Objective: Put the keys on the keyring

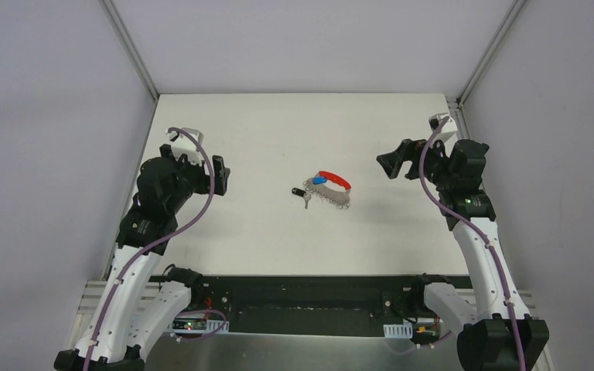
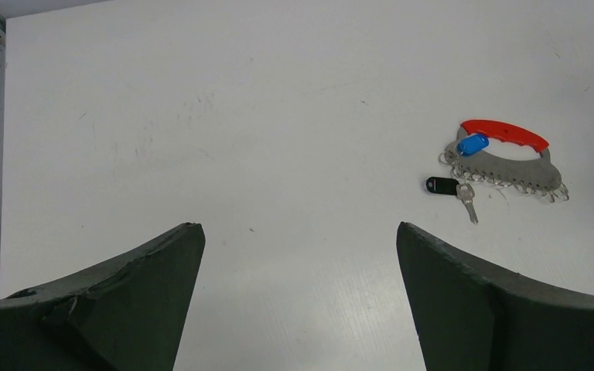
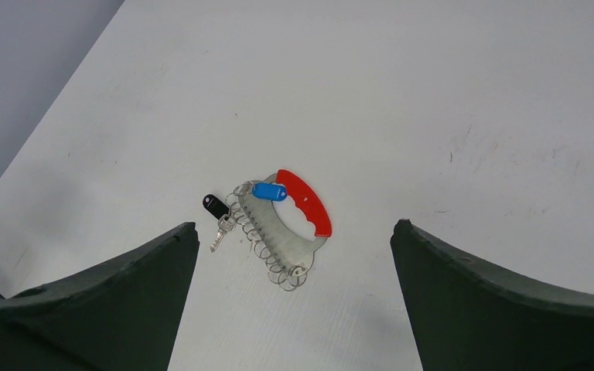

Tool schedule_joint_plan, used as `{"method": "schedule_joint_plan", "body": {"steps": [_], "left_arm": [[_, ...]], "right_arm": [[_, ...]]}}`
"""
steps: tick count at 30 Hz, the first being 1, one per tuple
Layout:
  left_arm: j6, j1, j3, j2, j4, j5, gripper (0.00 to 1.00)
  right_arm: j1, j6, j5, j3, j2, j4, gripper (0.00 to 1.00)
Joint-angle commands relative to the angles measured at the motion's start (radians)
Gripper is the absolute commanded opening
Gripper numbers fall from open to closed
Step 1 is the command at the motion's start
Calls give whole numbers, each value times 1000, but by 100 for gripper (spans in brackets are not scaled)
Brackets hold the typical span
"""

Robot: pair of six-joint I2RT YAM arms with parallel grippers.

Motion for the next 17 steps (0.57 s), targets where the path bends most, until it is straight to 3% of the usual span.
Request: {"method": "schedule_joint_plan", "body": {"steps": [1, 17], "left_arm": [[-46, 22, -9, -19, 27, 9, 99], [-56, 32, -25, -19, 30, 32, 99]], "right_arm": [[-11, -16, -37, -5, -3, 29, 98], [-25, -17, -58, -1, -6, 21, 98]]}}
